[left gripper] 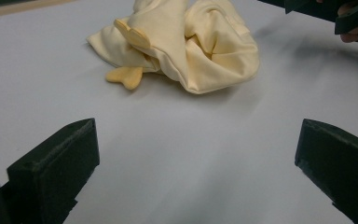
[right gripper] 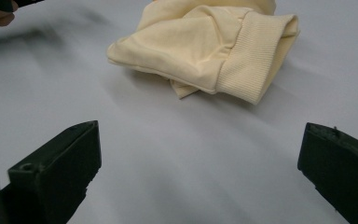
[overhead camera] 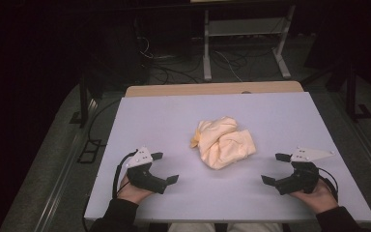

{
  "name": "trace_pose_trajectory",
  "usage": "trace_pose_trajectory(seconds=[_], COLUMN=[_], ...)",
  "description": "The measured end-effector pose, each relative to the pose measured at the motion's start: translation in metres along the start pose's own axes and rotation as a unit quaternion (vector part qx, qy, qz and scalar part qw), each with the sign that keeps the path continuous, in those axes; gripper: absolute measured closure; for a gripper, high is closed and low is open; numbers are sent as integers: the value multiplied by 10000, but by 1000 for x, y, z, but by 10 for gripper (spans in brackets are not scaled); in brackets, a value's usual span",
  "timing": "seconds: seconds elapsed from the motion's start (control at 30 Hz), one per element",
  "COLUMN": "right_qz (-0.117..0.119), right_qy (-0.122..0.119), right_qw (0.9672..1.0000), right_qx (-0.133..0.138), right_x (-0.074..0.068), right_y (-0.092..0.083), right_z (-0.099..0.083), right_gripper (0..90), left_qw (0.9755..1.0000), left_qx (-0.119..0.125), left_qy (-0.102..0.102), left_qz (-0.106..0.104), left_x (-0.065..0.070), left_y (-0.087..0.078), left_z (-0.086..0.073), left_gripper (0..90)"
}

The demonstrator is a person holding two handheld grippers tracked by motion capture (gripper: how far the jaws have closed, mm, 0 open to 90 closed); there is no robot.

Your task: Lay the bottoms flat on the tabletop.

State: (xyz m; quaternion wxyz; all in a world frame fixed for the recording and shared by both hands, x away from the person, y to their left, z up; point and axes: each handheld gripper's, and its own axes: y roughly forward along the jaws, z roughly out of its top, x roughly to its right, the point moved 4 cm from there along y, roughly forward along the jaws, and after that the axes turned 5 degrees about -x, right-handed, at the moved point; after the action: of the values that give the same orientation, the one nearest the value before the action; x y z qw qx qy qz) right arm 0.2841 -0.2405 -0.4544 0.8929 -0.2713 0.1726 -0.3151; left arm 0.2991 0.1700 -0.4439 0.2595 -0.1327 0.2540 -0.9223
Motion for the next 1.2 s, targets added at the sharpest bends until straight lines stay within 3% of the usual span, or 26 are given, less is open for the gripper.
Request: trace_pose_trajectory(seconds=[0.83, 1.2], right_qz=[-58, -132], right_qy=[-76, 21], right_qw=[10000, 9999], right_qx=[-20, -28], right_x=[-2, 8], right_y=[2, -3], right_z=[6, 22], right_gripper=[0, 0], left_qw=[10000, 9997], left_qx=[33, -30], left_qy=[34, 28], left_qz=[16, 232], left_x=[3, 1], left_y=[-2, -7], left_z=[4, 20], left_gripper=[0, 0])
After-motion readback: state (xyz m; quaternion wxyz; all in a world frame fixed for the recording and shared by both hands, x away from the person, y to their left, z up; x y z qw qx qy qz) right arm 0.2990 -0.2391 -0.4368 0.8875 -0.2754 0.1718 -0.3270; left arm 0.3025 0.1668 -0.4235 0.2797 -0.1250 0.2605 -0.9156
